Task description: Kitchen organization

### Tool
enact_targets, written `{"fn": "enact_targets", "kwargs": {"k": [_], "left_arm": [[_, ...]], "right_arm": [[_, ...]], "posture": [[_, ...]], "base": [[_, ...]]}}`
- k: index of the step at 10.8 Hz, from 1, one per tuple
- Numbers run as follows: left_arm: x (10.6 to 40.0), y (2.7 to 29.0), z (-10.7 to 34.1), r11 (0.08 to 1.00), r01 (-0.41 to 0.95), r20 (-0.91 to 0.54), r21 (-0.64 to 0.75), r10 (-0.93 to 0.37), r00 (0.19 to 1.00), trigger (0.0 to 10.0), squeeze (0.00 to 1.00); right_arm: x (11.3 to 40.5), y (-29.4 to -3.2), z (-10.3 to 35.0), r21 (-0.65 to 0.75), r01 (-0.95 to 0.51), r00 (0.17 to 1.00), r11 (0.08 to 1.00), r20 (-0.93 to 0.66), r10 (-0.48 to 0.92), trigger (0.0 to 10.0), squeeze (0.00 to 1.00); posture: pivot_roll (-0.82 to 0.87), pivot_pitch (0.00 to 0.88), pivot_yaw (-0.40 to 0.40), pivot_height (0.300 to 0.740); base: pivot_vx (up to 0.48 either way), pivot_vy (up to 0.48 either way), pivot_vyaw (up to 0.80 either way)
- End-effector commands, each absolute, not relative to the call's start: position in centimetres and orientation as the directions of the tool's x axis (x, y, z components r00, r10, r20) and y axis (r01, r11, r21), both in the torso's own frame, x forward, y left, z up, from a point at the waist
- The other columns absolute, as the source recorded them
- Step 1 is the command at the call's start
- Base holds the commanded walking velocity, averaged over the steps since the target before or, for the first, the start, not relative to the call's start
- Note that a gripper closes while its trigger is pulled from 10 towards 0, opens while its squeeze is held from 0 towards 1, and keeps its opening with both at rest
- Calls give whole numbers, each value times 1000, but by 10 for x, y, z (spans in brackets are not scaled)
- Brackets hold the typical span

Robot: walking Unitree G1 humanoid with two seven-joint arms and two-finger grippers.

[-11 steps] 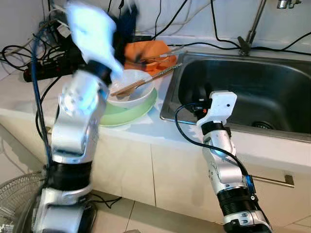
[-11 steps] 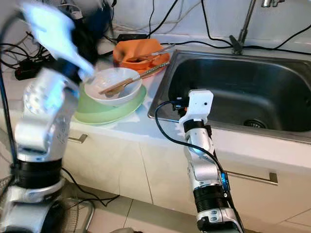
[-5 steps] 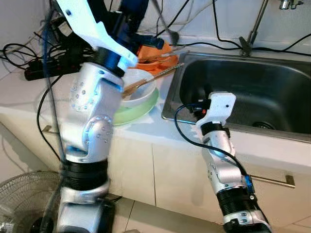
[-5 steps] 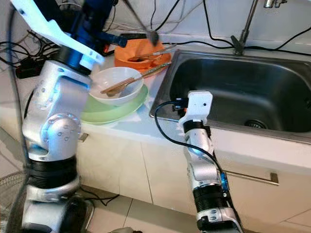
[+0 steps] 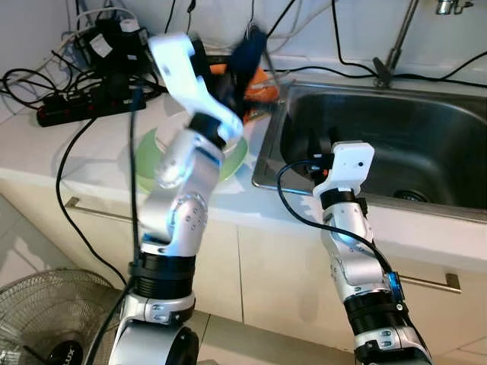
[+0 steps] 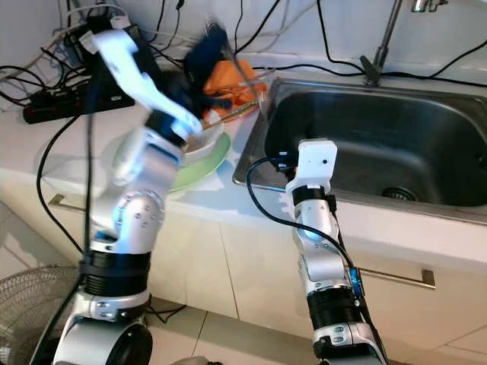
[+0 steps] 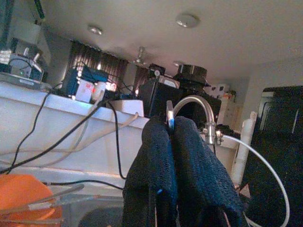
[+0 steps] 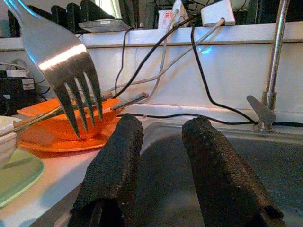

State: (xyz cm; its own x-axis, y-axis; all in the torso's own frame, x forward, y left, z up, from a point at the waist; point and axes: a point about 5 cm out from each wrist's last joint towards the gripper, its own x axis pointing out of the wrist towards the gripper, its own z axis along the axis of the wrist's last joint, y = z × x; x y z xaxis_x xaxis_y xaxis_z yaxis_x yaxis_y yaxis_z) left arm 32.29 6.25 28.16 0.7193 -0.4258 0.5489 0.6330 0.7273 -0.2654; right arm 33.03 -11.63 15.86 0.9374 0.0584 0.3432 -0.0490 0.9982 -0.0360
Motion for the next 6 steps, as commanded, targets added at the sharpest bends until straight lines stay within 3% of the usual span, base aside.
{"fn": "enact_targets", "kwargs": {"k": [1, 2, 3, 5, 6], "left_arm": [[324, 61, 277, 720, 638, 554, -273, -425, 716, 10000, 0], [326, 61, 275, 716, 637, 552, -285, -421, 720, 10000, 0], [327, 60, 274, 709, 642, 553, -291, -423, 718, 10000, 0], [329, 59, 272, 695, 653, 555, -300, -430, 712, 10000, 0], [332, 55, 268, 682, 663, 557, -308, -435, 707, 10000, 0]], "right_arm": [[332, -115, 164, -43, -47, 930, 998, 362, 60, 10000, 235], [332, -115, 164, -44, -45, 930, 998, 363, 58, 10000, 259], [332, -115, 164, -46, -42, 930, 998, 364, 56, 10000, 765], [332, -115, 164, -51, -37, 929, 998, 366, 53, 10000, 776], [330, -116, 164, -68, -30, 926, 997, 375, 53, 10000, 996]], "posture": [[46, 0, 83, 740], [46, 0, 83, 740], [49, 0, 86, 740], [47, 0, 88, 740], [35, 0, 92, 740]], "base": [[0, 0, 0], [0, 0, 0], [0, 0, 0], [0, 0, 0], [0, 0, 0]]}}
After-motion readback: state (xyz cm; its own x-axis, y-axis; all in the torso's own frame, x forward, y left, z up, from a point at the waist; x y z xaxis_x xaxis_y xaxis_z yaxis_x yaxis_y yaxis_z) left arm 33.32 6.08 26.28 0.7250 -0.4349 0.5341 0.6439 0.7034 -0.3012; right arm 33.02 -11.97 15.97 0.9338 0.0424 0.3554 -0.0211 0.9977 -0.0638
